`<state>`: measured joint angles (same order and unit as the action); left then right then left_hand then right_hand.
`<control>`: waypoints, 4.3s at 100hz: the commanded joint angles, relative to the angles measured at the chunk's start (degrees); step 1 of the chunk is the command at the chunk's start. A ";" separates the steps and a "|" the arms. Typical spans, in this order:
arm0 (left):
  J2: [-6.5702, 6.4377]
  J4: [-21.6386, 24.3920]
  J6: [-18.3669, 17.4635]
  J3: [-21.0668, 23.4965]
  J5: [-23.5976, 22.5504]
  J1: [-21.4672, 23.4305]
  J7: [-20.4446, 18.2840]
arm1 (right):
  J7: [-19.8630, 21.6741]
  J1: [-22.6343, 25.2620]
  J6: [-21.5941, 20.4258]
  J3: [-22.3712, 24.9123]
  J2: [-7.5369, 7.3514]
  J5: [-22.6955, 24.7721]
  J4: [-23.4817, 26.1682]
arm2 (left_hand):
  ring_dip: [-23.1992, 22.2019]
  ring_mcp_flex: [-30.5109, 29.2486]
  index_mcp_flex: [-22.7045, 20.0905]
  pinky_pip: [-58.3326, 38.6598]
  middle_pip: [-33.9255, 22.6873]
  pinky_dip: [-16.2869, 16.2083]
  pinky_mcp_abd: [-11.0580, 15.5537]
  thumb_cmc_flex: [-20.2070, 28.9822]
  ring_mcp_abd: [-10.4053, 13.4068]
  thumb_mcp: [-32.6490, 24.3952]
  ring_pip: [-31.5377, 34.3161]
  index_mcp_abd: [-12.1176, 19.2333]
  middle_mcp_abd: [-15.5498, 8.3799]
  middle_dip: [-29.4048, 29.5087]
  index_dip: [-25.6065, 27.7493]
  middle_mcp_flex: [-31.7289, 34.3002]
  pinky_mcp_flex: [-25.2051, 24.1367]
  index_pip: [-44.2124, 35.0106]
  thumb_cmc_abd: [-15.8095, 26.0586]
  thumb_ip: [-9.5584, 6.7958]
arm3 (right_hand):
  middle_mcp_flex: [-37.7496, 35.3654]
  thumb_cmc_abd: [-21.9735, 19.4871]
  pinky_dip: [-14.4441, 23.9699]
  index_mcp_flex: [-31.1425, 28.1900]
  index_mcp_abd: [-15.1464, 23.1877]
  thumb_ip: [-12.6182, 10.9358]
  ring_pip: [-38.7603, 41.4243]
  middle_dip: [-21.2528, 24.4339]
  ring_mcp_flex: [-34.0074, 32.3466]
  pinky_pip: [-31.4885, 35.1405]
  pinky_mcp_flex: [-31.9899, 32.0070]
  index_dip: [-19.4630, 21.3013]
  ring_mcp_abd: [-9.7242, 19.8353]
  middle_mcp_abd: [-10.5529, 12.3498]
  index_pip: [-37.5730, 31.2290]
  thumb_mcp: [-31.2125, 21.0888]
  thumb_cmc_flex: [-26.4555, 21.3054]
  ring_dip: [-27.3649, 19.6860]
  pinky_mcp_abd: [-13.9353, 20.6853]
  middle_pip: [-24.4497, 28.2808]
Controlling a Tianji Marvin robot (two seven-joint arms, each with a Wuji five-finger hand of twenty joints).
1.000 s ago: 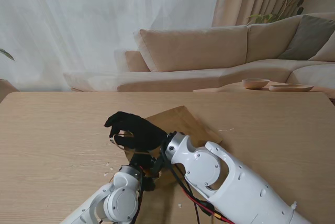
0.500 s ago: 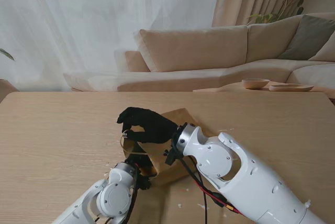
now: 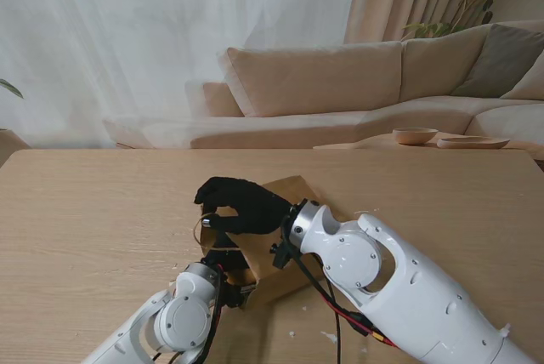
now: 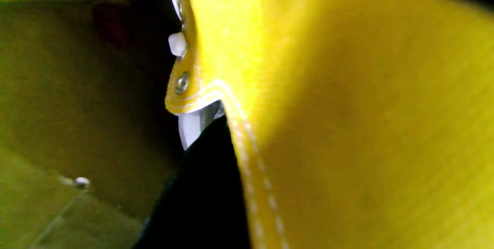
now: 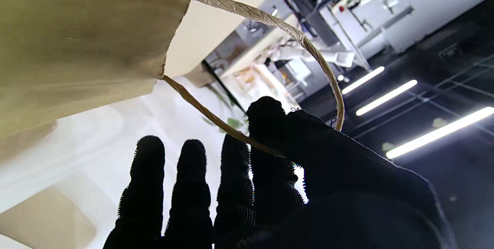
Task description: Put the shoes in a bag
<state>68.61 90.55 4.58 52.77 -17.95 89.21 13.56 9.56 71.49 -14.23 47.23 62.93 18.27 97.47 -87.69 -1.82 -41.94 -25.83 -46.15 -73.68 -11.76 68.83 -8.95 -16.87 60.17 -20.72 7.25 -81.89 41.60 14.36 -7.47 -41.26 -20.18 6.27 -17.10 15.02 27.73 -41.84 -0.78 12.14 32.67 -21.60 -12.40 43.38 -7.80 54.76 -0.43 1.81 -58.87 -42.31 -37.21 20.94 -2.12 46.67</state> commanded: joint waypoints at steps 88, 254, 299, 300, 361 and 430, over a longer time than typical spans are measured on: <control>4.66 -6.03 5.12 -6.49 -0.53 -5.80 8.25 | 2.55 -2.25 -5.31 -4.44 1.39 -9.71 -1.14 | -1.31 0.45 1.41 2.81 -2.19 0.95 1.70 5.13 1.14 -2.39 -6.47 9.41 -0.91 1.36 -3.21 -0.09 -0.54 -3.72 7.68 -1.48 | -0.27 -0.15 -0.97 -1.13 2.09 2.01 -0.12 -0.30 -0.64 2.45 -0.80 1.63 1.04 0.97 -1.55 -2.71 -1.47 -0.01 2.11 -0.83; -8.37 16.40 -0.63 20.44 -13.79 14.78 -29.67 | 3.38 2.60 1.31 2.91 0.48 -7.15 0.35 | 60.65 0.13 14.16 20.56 37.30 44.93 2.23 -26.21 3.30 -23.24 -56.47 17.96 -6.94 52.00 -21.35 -5.61 3.18 21.86 -3.54 -1.23 | 0.00 -0.85 -0.89 0.07 3.74 1.94 -0.44 -0.20 -0.33 2.13 -0.36 0.78 0.86 0.55 -0.93 -1.08 -1.30 -0.16 1.71 -1.14; -6.84 18.50 -10.90 33.02 -21.23 23.47 -19.81 | -0.19 2.48 4.45 2.08 1.37 -3.58 -1.54 | 58.89 0.36 15.56 19.50 34.42 44.59 1.45 -25.90 2.76 -23.14 -55.89 14.53 -5.29 50.44 -18.44 -5.40 2.82 19.48 -3.51 -1.35 | 3.63 3.17 -0.18 13.75 16.70 -0.59 -1.29 1.22 1.66 0.86 0.81 -23.25 0.95 1.15 17.31 -1.88 0.39 -0.67 1.72 -4.22; -6.80 18.39 -11.05 33.09 -21.24 23.42 -19.55 | -0.21 2.50 4.63 2.10 1.36 -3.30 -1.53 | 58.91 0.36 15.84 19.50 34.51 44.58 1.46 -25.90 2.73 -23.15 -55.93 14.53 -5.29 50.50 -18.51 -5.45 2.82 19.66 -3.50 -1.35 | 4.39 3.20 -0.13 14.01 16.66 -0.89 -1.37 1.46 1.86 0.71 0.91 -24.06 0.99 1.26 19.32 -2.73 0.89 -0.72 1.73 -4.73; -5.78 20.18 -19.92 34.23 -9.02 26.21 -17.56 | -11.39 19.46 17.29 7.89 1.65 11.00 8.81 | 69.37 0.13 20.48 23.75 35.91 54.14 0.58 -29.57 2.79 -20.71 -57.98 15.64 -4.19 56.58 -24.53 -4.78 3.71 25.79 -0.93 -1.03 | 6.17 2.31 3.48 26.19 8.10 -8.23 -8.48 6.28 5.06 -8.26 3.86 -18.04 -0.69 1.08 49.59 2.65 14.39 -4.56 -1.38 -18.06; -5.42 22.59 -20.35 32.69 -4.42 32.23 -16.74 | -26.40 30.62 17.04 5.61 4.27 11.88 9.06 | 79.41 0.23 21.63 26.65 40.52 64.00 2.28 -30.52 5.94 -14.17 -60.88 17.40 -6.43 64.90 -28.91 -5.47 4.38 29.05 5.00 -1.11 | 6.36 -3.85 4.88 29.16 6.95 -10.56 -19.82 9.32 5.48 -16.82 6.90 -20.52 1.20 1.38 50.51 7.86 12.62 -9.31 -1.04 -24.96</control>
<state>62.55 113.29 -16.47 86.08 -23.16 121.26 -2.58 -16.29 100.96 3.06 53.32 66.21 30.10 107.26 -10.16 -1.84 -21.78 -1.26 -7.39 -12.41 -11.58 39.82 -5.39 -32.51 0.52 -5.24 3.15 -18.73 13.93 9.69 -3.30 -13.70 -17.74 4.68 -12.16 13.38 31.64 -14.26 6.14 4.93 15.01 -12.92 -8.80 29.01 -2.16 35.25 -1.18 1.89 -9.49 -35.86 -24.06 12.68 -3.67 23.50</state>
